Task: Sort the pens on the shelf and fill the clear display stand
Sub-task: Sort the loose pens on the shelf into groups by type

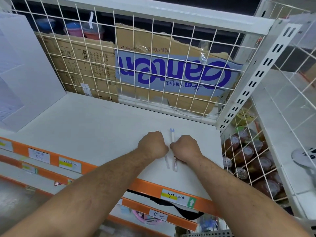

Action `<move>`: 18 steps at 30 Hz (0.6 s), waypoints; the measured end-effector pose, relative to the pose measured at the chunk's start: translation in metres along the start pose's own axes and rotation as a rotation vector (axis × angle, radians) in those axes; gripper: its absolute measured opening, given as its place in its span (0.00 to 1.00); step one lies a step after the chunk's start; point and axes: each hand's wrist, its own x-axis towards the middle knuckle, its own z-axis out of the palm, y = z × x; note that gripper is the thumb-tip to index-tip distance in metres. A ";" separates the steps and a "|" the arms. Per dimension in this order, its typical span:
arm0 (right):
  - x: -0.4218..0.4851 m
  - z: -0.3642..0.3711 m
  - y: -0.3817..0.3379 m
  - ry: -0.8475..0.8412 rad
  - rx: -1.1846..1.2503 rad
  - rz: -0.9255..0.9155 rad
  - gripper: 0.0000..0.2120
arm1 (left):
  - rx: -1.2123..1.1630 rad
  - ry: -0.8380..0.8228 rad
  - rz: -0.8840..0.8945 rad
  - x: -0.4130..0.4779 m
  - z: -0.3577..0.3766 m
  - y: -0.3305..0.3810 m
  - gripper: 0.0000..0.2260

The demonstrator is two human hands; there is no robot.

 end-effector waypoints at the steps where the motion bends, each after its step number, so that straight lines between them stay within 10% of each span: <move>1: -0.001 0.000 0.000 0.002 -0.001 -0.006 0.06 | 0.016 0.006 -0.021 -0.001 -0.002 0.001 0.10; 18: -0.042 0.029 -0.055 -0.097 0.337 -0.253 0.05 | -0.457 0.229 -0.175 -0.071 -0.050 -0.055 0.06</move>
